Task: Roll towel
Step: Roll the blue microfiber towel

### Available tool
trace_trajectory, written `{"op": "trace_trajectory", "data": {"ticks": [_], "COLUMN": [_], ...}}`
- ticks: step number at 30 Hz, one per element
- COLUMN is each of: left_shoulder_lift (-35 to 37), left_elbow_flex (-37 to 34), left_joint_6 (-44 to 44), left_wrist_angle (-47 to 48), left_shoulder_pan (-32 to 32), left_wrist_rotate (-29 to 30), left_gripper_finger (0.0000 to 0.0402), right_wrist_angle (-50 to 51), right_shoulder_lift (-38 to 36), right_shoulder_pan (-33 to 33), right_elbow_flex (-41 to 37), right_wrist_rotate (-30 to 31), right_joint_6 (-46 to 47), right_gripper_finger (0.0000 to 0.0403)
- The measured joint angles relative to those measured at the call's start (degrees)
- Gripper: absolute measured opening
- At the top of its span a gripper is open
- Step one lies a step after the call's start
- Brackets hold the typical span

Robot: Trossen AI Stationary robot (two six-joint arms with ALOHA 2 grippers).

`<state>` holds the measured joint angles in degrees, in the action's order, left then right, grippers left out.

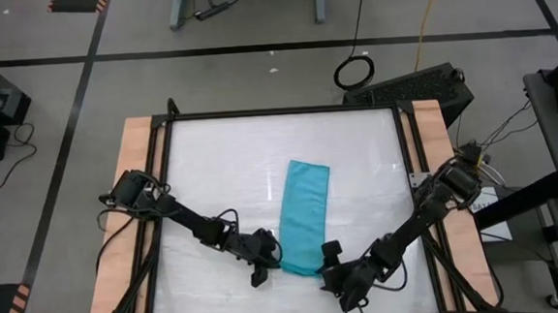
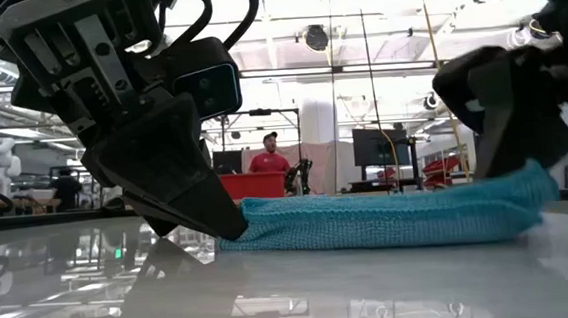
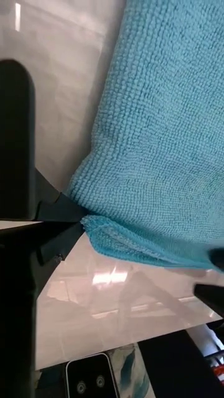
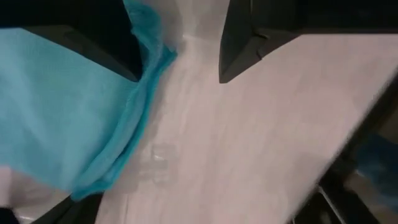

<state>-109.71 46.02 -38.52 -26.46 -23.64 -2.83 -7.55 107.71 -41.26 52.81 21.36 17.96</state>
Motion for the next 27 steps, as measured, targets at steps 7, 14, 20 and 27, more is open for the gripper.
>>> {"op": "trace_trajectory", "data": {"ticks": [7, 14, 20, 27], "left_shoulder_lift": [0.0, 0.0, 0.0, 0.1], "left_elbow_flex": [0.0, 0.0, 0.0, 0.1], "left_joint_6": [-0.1, -0.1, -0.6, -5.8], "left_wrist_angle": [0.1, -0.3, -1.5, -2.2], "left_shoulder_pan": [0.0, 0.0, 0.0, 0.1], "left_wrist_rotate": [-1.0, -3.2, -4.9, -7.4], "left_gripper_finger": [0.0000, 0.0000, 0.0000, 0.0000], "right_wrist_angle": [5.4, 8.1, 10.8, 9.9], "right_shoulder_lift": [5.3, 5.6, 5.6, 3.4], "right_shoulder_pan": [-0.7, 0.2, 0.5, 1.3], "right_elbow_flex": [4.5, 4.7, 4.7, 4.4], "right_wrist_rotate": [6.5, 8.1, 8.4, 0.1], "right_joint_6": [4.5, 14.7, 25.5, 35.6], "right_gripper_finger": [0.0154, 0.0064, 0.0008, 0.0002]}}
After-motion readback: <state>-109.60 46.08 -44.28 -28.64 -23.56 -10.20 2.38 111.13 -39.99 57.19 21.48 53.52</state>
